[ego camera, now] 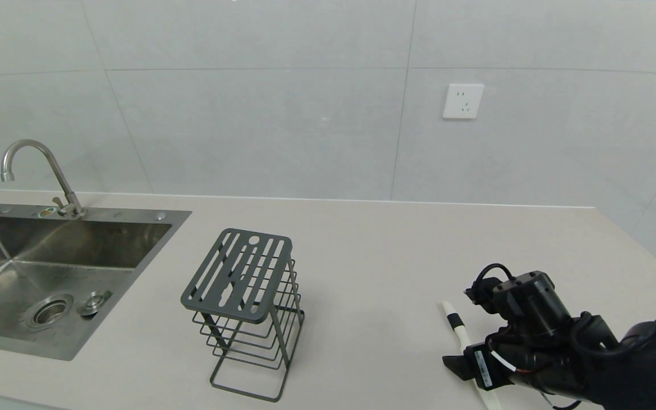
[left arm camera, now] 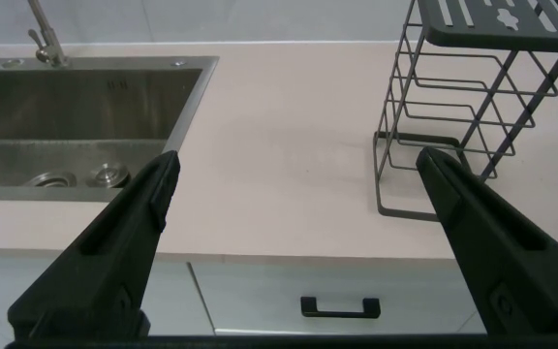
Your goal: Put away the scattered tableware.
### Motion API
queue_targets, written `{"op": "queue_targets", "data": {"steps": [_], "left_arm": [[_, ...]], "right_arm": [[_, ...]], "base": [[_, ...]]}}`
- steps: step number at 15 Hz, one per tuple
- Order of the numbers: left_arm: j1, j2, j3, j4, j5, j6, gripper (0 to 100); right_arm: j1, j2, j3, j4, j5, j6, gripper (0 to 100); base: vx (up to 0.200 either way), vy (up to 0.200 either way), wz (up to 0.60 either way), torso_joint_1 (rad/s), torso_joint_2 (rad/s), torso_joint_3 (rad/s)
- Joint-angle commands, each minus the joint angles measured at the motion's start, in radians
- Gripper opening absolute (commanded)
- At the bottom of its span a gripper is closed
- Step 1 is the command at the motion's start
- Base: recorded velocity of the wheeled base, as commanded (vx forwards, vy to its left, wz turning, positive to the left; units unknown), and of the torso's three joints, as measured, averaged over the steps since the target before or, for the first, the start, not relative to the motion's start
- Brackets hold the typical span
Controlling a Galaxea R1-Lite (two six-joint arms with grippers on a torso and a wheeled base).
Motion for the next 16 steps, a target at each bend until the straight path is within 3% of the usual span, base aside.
{"op": "queue_targets", "data": {"steps": [1,16], "left_arm": [[0.0,0.001,0.0,0.0,-0.001,0.0,100],[0.0,0.001,0.0,0.0,0.001,0.0,100]], "right_arm": [[-0.009,0.017,-0.005,0.001,-0.005,-0.002,100],[-0.01,0.127,-0.034,-0.068,-0.008,-0.001,100]], "base": [[0.0,0.0,0.0,0.0,0.0,0.0],[0.0,0.0,0.0,0.0,0.0,0.0]]}}
